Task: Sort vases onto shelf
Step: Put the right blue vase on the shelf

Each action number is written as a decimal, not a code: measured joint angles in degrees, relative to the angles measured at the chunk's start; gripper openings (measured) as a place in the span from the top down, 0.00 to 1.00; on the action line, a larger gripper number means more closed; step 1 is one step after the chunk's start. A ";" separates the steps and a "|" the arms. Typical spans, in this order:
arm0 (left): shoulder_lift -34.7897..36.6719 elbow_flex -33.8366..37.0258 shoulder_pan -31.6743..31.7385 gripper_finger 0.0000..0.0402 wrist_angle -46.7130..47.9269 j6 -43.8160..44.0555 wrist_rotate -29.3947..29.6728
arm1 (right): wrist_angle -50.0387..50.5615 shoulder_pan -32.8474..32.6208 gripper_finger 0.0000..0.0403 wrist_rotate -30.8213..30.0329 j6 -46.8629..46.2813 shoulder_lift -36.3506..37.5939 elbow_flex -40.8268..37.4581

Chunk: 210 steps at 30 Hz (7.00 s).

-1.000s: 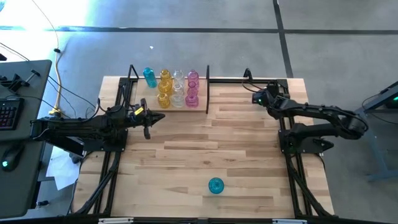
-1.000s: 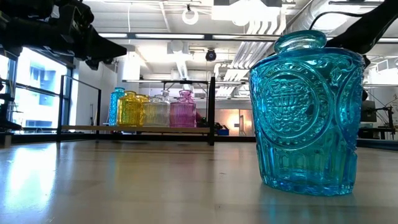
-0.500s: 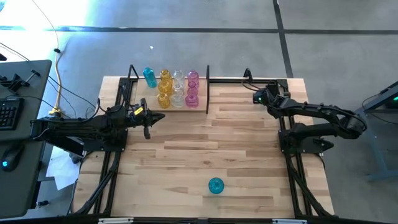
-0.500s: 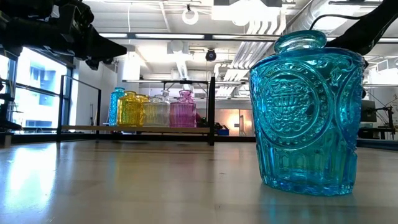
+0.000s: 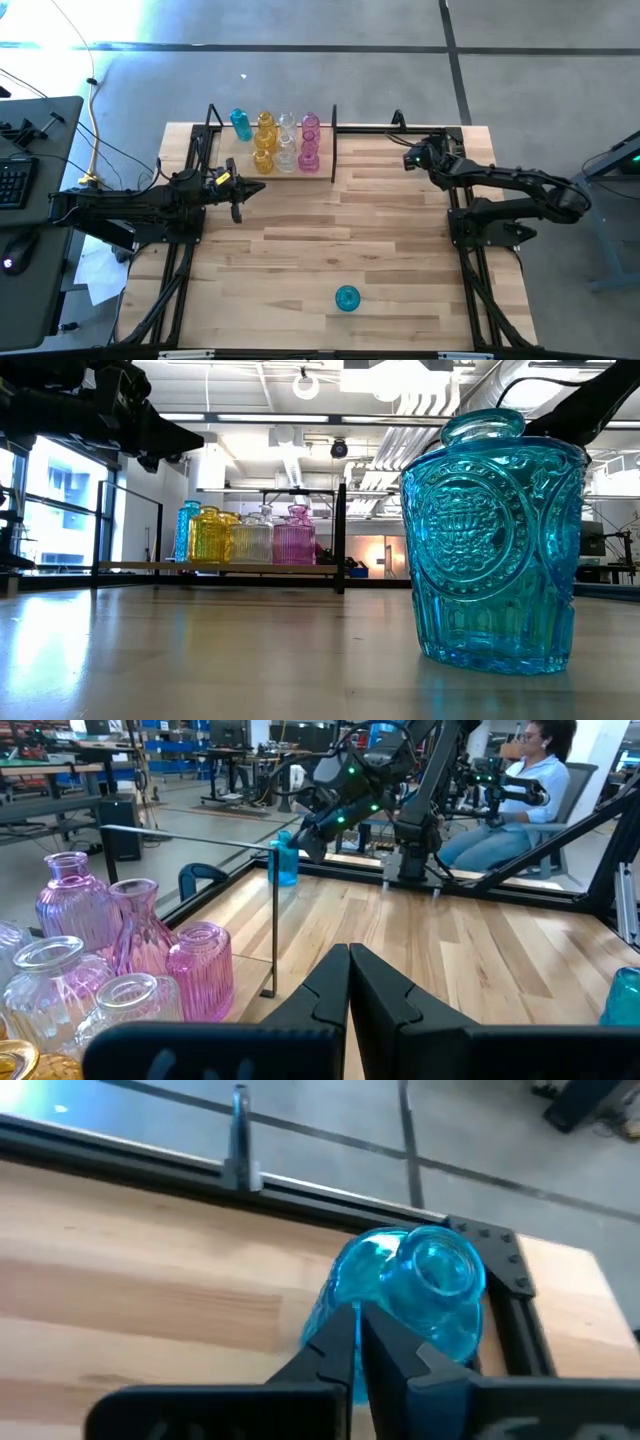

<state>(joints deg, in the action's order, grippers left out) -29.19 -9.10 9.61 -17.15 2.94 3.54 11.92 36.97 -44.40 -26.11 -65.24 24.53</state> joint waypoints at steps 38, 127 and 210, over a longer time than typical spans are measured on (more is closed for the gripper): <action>0.00 0.00 0.00 0.99 0.18 0.00 0.08 | 3.24 9.29 0.41 1.03 -9.93 -5.71 6.48; -0.01 0.00 0.00 0.99 0.12 0.94 0.08 | -12.70 -40.30 0.77 26.49 33.05 -57.50 65.58; -39.95 -33.16 -10.29 0.42 39.24 11.96 9.70 | -19.91 -53.16 1.00 9.42 28.04 -21.22 25.18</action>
<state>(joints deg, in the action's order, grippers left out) -69.14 -42.26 -0.69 22.09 14.90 13.23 -7.99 -16.19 -34.98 1.93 -86.46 49.70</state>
